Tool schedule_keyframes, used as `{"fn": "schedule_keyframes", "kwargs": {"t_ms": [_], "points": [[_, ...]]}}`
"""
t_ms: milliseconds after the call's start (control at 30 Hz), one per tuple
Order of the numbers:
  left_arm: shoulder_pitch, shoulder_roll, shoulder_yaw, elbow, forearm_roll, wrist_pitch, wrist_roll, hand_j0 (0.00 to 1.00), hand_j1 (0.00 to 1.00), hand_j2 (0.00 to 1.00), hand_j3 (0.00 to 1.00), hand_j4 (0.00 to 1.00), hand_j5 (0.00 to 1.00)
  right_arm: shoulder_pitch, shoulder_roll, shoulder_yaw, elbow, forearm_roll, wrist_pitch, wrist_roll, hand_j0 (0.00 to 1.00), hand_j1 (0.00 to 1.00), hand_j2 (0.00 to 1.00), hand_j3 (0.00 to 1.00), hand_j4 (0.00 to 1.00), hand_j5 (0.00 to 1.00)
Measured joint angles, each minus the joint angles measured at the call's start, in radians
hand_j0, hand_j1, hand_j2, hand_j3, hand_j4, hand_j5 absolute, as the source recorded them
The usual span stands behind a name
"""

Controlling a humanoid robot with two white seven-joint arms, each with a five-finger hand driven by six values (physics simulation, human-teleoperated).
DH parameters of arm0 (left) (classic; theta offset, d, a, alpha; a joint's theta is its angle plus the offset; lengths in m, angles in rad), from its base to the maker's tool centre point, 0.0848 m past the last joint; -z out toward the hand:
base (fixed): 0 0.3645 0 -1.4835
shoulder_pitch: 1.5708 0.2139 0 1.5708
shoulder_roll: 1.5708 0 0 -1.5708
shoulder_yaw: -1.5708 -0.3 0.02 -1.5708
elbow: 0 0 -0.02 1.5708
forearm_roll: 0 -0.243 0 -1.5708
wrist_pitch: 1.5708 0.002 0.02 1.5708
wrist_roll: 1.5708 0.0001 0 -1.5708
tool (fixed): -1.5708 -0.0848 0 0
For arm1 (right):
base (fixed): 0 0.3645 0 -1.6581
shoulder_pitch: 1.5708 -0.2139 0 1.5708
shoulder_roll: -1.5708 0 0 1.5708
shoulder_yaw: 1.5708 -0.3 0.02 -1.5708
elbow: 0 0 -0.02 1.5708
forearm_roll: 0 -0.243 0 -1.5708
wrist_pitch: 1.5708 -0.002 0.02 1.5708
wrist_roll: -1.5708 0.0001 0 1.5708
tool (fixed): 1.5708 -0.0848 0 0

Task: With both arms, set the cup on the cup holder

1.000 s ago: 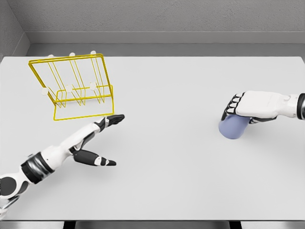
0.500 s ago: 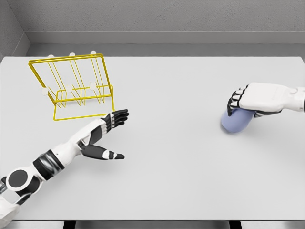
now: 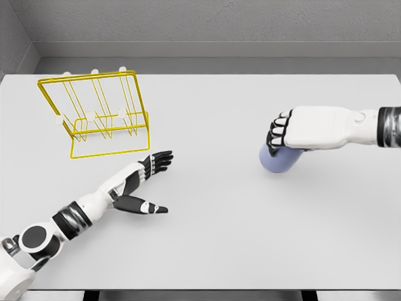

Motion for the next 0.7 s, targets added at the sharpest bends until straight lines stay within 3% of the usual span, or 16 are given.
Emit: {"fn": "schedule_keyframes", "kwargs": {"t_ms": [700], "points": [[-0.006,-0.005,0.004,-0.002,-0.007,-0.005,0.000,1.00,1.00,1.00,1.00,1.00,1.00,0.005,0.252,0.012,-0.006,0.012,-0.001,0.064,0.49,0.49,0.49,0.49,0.49,0.49]]}}
